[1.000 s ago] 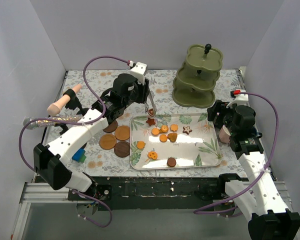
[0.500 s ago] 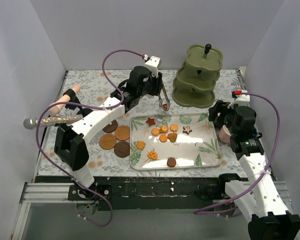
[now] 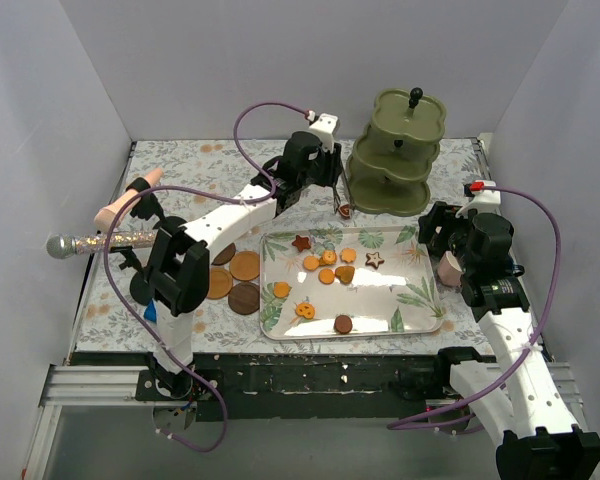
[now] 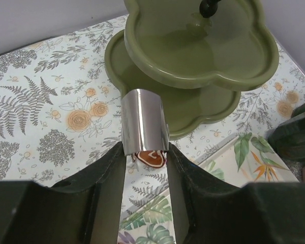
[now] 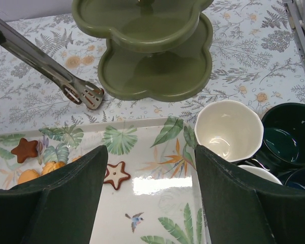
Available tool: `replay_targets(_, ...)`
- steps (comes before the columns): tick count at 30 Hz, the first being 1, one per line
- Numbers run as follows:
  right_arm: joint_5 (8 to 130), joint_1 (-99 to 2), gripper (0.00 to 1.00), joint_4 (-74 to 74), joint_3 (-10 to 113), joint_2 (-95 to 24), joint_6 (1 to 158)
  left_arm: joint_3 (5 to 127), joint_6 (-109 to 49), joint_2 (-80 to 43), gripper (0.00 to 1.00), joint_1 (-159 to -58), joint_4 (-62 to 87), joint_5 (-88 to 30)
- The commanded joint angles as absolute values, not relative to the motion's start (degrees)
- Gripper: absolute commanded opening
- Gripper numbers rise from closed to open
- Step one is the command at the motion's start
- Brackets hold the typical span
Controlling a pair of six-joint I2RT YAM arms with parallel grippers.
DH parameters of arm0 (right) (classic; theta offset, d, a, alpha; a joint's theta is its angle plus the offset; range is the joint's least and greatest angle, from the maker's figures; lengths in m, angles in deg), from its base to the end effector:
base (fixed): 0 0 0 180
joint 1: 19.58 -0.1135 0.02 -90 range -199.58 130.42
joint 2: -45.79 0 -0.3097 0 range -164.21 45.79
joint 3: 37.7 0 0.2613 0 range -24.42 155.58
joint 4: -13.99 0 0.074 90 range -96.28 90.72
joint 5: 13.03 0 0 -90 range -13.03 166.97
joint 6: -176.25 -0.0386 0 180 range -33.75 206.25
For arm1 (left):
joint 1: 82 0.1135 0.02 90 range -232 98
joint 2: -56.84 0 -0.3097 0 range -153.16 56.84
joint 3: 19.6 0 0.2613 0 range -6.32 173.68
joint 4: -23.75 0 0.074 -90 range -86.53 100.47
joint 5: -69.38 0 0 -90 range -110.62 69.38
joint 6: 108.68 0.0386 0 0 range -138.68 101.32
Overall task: Serve the afternoon tea
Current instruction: Pick up the desert from the tray, then place the desert on the desert table.
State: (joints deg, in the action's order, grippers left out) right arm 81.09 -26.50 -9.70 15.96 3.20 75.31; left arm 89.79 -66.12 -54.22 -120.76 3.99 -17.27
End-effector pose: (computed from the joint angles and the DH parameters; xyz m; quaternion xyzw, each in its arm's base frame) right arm 0.1574 0.0163 0.3487 0.0498 0.7788 0.0693 0.6215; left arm 0.3891 -0.3095 0.3538 -0.0789 0.8223 -0.3671 0.4276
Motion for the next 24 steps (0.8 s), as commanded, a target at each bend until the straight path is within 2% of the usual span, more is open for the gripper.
replay_targets(1, 80.84, -26.44, 0.77, -8.25, 18.12, 3.95, 75.7, 93.87, -66.41, -54.68, 0.33, -121.02, 7.74, -17.02)
replay_targets(14, 81.19, -26.43, 0.78, -7.54, 17.85, 3.07, 76.31, 96.86, -65.35, -56.45, 0.33, -121.9, 8.54, -15.88)
replay_targets(24, 80.84, -26.43, 0.78, -6.93, 17.41, 2.37, 76.32, 96.95, -66.23, -58.2, 0.33, -121.9, 14.95, -14.91)
